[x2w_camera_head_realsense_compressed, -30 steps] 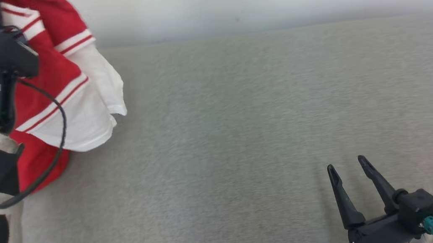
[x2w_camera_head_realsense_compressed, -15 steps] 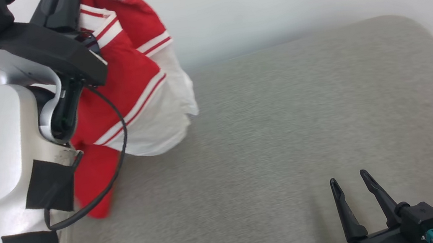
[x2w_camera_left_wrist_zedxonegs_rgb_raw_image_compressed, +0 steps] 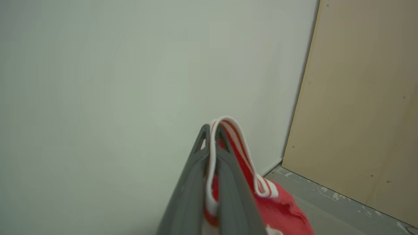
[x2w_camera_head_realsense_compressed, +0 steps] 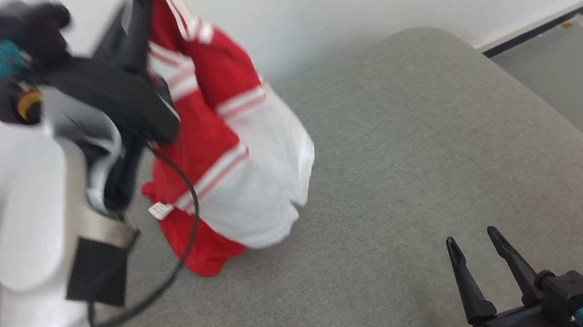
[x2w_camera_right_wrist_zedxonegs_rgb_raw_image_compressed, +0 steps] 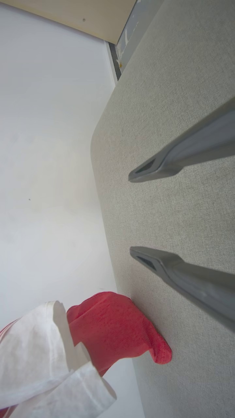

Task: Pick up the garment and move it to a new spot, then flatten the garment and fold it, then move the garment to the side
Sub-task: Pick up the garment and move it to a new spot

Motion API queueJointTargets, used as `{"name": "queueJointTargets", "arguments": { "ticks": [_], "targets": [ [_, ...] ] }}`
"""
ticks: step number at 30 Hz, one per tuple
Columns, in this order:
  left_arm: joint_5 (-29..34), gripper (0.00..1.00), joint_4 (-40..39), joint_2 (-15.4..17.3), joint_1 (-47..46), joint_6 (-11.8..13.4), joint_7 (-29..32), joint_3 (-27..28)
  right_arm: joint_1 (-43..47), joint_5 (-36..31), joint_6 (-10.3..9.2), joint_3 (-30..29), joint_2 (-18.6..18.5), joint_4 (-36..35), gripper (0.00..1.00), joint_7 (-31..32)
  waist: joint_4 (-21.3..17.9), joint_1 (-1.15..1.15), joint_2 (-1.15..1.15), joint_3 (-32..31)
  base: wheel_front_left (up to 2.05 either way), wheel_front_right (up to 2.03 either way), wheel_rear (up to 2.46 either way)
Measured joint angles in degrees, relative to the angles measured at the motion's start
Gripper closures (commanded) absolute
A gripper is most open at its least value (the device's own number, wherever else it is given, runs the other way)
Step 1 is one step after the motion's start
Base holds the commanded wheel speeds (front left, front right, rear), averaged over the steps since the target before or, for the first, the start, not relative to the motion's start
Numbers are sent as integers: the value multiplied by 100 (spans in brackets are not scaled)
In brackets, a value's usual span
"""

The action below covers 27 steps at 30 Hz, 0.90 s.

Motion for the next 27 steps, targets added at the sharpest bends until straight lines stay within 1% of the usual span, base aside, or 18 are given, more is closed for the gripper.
{"name": "queueJointTargets", "arguments": {
  "ticks": [4,6,9,13,19,24,25,26,27],
  "targets": [
    [-46,100,122,-59,365,-5,-67,-175,-7,0,0,-9,29,-32,0,0,-68,0,0,75,0,0,0],
    [-30,100,220,-89,588,-5,-199,-320,-28,-1,0,-9,58,-45,0,1,-84,1,0,159,0,0,0],
    [16,100,439,-131,872,36,-447,-527,-155,-2,0,27,105,-90,0,0,-81,1,0,328,0,0,0],
    [52,100,858,-170,1072,112,-975,-683,-273,-47,0,78,142,-125,0,0,-41,2,0,607,0,0,0],
    [215,100,1693,-186,1071,303,-1840,-834,-424,-109,0,116,169,-157,0,0,45,2,0,976,0,0,0],
    [285,100,2283,-187,841,252,-2228,-913,-495,-144,0,148,180,-182,0,0,107,2,1,1208,0,0,0],
    [285,84,2360,-189,777,250,-2273,-922,-502,-148,0,163,183,-180,0,0,121,2,1,1242,0,0,0],
    [285,52,2434,-190,715,252,-2309,-943,-511,-151,0,175,185,-177,0,0,139,2,1,1271,0,0,0],
    [309,38,2479,-190,665,264,-2330,-972,-519,-156,0,181,188,-175,0,0,161,2,1,1289,0,0,0]
  ]
}}
